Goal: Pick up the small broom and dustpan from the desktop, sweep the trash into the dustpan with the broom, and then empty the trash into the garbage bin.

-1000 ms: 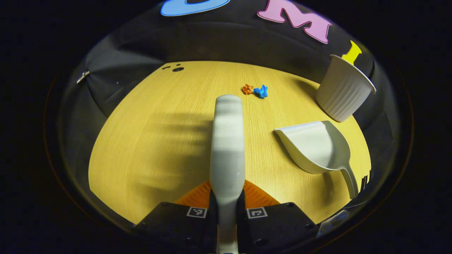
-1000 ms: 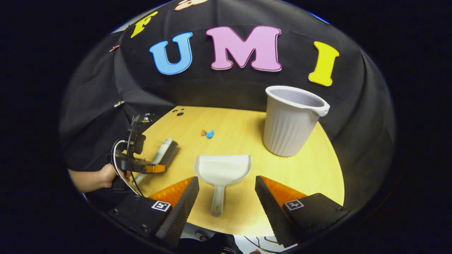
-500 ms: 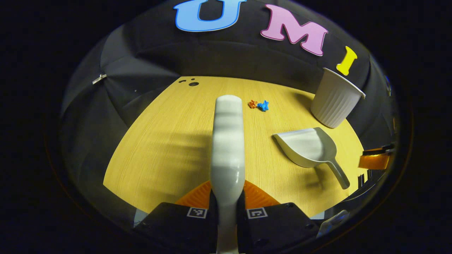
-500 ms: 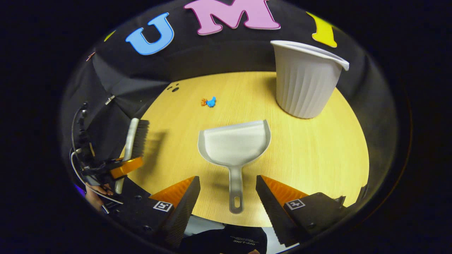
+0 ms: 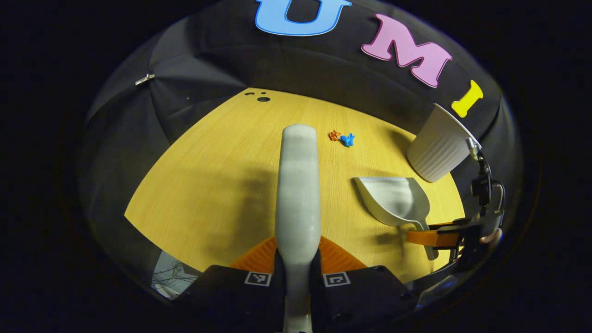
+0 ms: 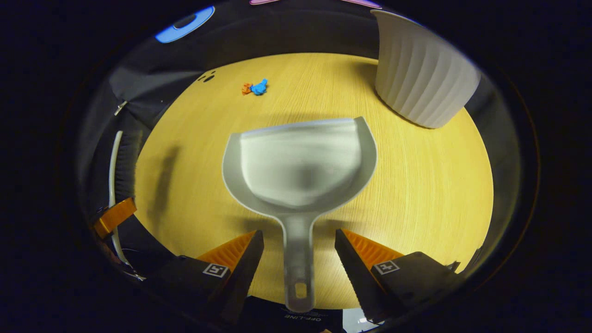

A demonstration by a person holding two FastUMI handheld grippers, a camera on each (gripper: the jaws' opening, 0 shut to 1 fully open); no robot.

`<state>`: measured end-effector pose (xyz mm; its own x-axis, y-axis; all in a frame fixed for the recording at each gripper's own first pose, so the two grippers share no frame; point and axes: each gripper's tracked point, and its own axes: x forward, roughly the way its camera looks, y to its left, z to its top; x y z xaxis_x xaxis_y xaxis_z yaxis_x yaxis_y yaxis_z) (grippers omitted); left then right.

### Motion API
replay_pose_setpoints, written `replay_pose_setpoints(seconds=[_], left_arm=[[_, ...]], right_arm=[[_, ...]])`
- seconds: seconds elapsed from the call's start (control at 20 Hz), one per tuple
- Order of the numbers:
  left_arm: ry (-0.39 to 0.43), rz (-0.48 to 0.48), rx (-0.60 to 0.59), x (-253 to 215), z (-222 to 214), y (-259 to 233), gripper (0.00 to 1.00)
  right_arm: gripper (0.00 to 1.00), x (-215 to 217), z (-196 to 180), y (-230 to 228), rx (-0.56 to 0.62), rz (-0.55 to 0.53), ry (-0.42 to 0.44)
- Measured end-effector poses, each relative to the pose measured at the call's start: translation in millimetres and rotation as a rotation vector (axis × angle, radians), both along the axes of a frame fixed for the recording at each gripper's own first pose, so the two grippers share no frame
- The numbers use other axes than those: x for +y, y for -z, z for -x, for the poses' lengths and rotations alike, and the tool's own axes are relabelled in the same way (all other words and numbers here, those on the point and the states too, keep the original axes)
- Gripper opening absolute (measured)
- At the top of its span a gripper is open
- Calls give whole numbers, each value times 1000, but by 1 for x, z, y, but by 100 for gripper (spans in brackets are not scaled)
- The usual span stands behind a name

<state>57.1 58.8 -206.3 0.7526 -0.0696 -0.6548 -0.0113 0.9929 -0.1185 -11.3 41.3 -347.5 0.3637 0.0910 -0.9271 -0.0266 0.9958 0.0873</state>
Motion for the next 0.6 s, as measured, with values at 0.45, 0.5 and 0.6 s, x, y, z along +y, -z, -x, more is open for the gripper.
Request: replay_pose_setpoints(seconds=[0.45, 0.5, 0.6], left_arm=[[67, -69, 21, -25, -21, -5, 27], [68, -78, 24, -26, -23, -3, 27], [71, -76, 26, -29, -27, -3, 27]], right_arm=[[82, -3, -12, 25, 79, 39, -35], [75, -5, -13, 27, 90, 54, -35], [60, -9, -11, 28, 107, 72, -38]])
